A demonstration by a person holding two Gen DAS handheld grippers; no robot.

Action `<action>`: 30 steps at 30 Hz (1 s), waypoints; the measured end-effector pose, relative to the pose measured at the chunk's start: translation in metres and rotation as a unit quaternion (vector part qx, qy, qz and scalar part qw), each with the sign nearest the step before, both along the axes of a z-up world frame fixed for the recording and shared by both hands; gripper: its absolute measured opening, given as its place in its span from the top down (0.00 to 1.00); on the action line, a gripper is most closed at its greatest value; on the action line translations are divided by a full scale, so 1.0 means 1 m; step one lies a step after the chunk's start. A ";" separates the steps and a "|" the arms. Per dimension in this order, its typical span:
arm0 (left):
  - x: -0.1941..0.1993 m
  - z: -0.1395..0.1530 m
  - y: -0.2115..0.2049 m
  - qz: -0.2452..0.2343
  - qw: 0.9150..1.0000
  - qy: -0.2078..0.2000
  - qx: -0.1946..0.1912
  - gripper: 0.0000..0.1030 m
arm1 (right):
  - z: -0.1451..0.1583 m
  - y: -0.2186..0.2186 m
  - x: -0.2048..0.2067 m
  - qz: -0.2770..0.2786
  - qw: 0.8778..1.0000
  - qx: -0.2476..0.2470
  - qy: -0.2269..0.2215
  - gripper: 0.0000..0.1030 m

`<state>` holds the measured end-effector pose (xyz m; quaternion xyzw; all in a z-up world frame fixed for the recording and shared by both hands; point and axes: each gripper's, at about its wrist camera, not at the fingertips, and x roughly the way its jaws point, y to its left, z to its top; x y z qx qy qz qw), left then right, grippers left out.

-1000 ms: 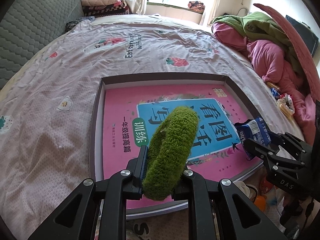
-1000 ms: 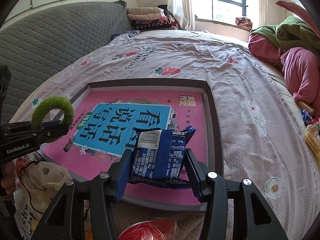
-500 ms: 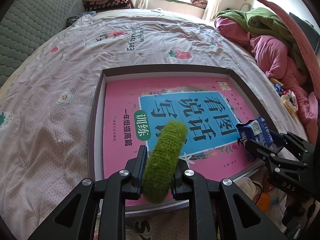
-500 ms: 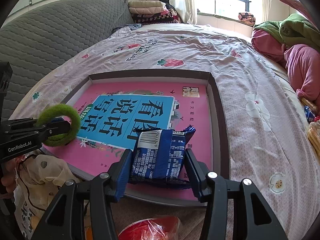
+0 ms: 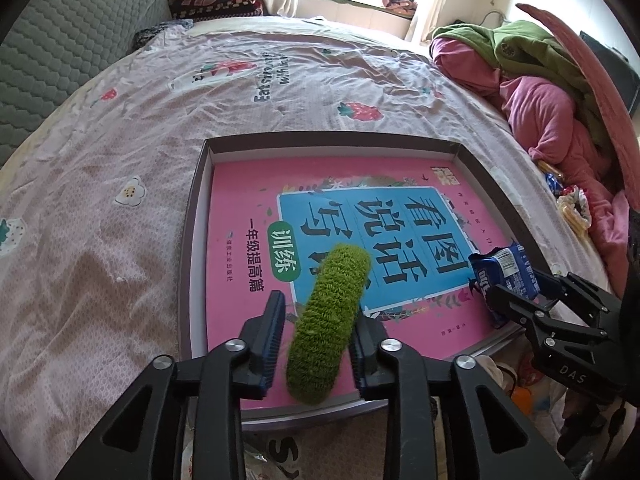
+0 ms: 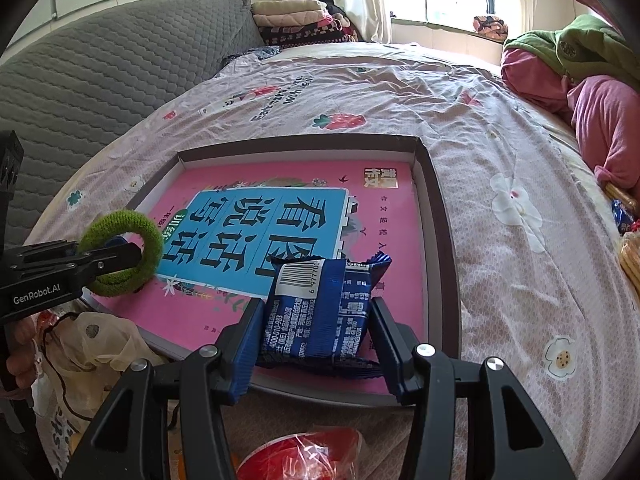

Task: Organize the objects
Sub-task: 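Lower and release the green ring onto the book while the right tool releases the packet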

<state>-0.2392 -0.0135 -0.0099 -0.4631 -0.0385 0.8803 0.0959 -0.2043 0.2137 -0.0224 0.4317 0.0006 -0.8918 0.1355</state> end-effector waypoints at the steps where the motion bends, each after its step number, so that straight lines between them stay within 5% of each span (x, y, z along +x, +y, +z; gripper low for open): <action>1: 0.001 0.001 0.000 -0.002 1.000 0.001 0.002 0.66 | 0.000 0.000 0.000 0.000 1.000 -0.001 0.000 0.49; 9: 0.003 0.010 -0.002 -0.003 1.000 0.017 0.012 0.56 | 0.004 0.002 0.000 -0.007 1.000 0.009 0.012 0.49; 30: 0.003 0.027 -0.020 0.023 0.999 0.039 0.024 0.54 | 0.015 0.007 0.006 -0.014 0.999 0.009 0.037 0.49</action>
